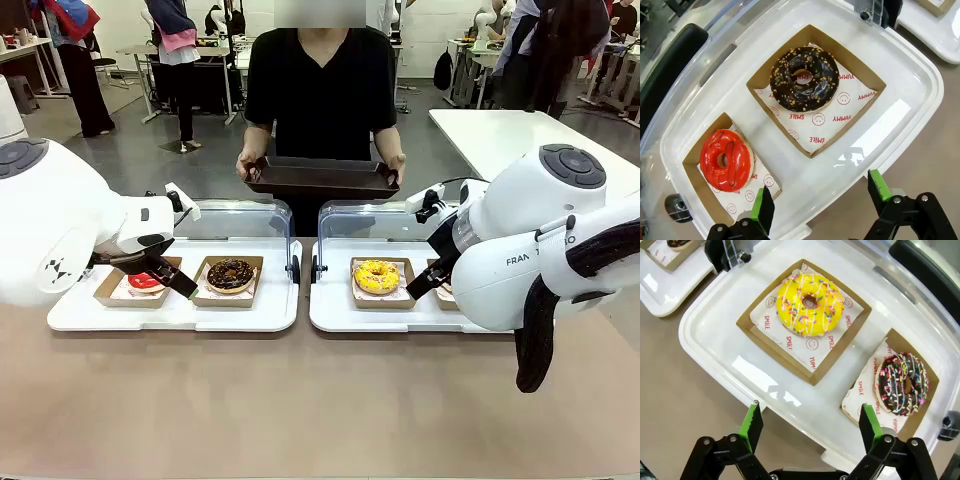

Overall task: Provide the desired donut to the person.
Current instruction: Pick up and lift the Paper togo box containing the Donut pointed at by the person.

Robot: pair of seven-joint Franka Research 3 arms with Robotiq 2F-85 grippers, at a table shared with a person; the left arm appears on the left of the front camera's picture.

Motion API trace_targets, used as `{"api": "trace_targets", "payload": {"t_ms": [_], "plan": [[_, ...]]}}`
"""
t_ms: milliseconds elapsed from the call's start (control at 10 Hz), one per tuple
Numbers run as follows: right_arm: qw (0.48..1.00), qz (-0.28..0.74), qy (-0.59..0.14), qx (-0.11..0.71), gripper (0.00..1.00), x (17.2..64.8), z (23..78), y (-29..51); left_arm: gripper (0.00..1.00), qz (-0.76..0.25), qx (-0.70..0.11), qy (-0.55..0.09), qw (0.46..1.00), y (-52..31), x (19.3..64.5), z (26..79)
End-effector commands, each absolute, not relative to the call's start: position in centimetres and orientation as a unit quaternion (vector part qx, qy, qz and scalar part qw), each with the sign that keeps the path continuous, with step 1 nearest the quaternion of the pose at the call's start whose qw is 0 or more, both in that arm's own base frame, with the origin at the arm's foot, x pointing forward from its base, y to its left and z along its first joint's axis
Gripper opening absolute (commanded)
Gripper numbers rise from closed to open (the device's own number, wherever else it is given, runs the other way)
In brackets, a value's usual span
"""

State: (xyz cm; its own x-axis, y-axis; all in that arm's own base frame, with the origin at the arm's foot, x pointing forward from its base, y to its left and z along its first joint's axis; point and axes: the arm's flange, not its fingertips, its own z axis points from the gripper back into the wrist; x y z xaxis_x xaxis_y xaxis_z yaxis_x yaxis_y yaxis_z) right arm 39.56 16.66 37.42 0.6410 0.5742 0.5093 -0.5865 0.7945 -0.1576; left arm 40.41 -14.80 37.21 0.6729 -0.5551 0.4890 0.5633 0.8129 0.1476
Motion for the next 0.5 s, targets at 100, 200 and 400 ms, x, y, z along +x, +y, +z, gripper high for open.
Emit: {"api": "trace_targets", "payload": {"t_ms": [100, 200, 400], "plan": [[0.906, 0.32, -0.277, 0.011, 1.0, 39.56, 37.42, 16.66, 1.0, -0.306, -0.008, -0.265, 0.915, -14.81, 40.4, 37.2], [0.906, 0.32, -0.277, 0.011, 1.0, 39.56, 37.42, 16.66, 1.0, -0.306, -0.008, -0.265, 0.915, -14.81, 40.4, 37.2], [0.906, 0.32, -0.277, 0.011, 1.0, 39.56, 37.42, 16.66, 1.0, -0.306, -0.008, -0.265, 0.915, -14.81, 40.4, 37.2]]}}
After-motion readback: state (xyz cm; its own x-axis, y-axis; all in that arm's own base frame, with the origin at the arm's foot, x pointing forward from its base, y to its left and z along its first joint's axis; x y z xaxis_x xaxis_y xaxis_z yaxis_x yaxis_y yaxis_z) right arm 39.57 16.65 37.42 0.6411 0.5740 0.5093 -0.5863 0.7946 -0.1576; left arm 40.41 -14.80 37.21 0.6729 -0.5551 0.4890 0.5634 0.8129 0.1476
